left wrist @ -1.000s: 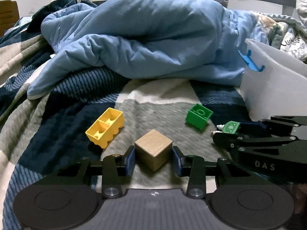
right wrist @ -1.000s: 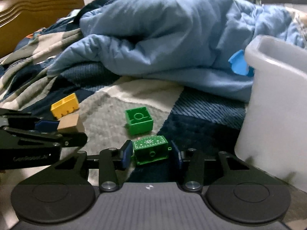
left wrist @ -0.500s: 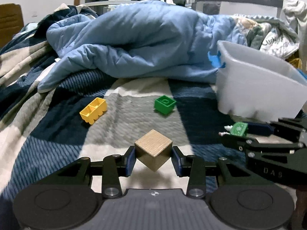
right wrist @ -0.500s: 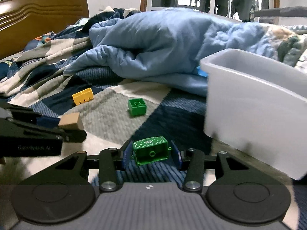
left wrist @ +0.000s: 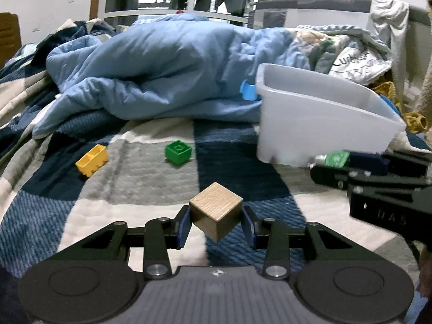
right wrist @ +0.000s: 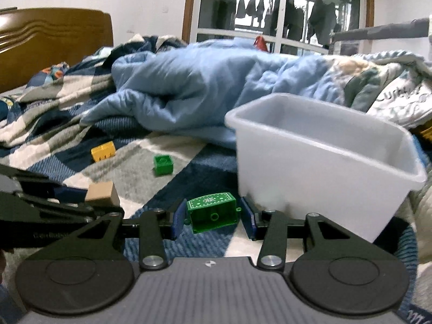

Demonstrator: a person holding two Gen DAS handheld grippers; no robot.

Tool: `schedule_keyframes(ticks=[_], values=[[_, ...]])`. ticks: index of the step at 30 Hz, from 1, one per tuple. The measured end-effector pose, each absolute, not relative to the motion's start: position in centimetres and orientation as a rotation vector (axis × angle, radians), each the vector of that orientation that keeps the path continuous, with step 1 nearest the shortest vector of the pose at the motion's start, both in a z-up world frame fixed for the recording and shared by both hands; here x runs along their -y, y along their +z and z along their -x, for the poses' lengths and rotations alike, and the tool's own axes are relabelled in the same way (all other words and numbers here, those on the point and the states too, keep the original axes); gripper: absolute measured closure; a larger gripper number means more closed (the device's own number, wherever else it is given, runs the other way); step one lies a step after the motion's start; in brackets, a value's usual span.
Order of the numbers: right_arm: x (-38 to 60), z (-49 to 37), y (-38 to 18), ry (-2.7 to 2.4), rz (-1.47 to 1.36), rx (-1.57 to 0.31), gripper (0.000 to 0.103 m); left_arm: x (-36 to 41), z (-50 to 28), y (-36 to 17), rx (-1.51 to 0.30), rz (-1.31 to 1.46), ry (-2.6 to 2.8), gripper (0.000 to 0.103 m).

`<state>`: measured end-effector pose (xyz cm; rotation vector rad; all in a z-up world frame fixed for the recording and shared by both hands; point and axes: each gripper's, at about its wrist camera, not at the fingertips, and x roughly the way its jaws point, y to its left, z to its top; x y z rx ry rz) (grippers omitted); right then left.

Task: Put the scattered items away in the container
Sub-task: 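Carry the cube and green board piece over the bin and open both grippers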

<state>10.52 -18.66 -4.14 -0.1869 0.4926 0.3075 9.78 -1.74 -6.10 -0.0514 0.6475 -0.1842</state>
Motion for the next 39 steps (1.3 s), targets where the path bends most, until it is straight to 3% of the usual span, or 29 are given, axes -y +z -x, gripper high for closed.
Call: schedule_keyframes(ticks=[20, 39], values=[[22.1, -11.2, 1.8, 0.256, 0.180, -0.323, 0.056, 5.9, -11.6, -1.2, -0.572, 0.010, -0.232, 0.059], [29.6, -16.0, 2.6, 0.121, 0.065, -0.304, 0.056, 12.7, -20.8, 4.0, -0.509, -0.037, -0.336, 0.059]])
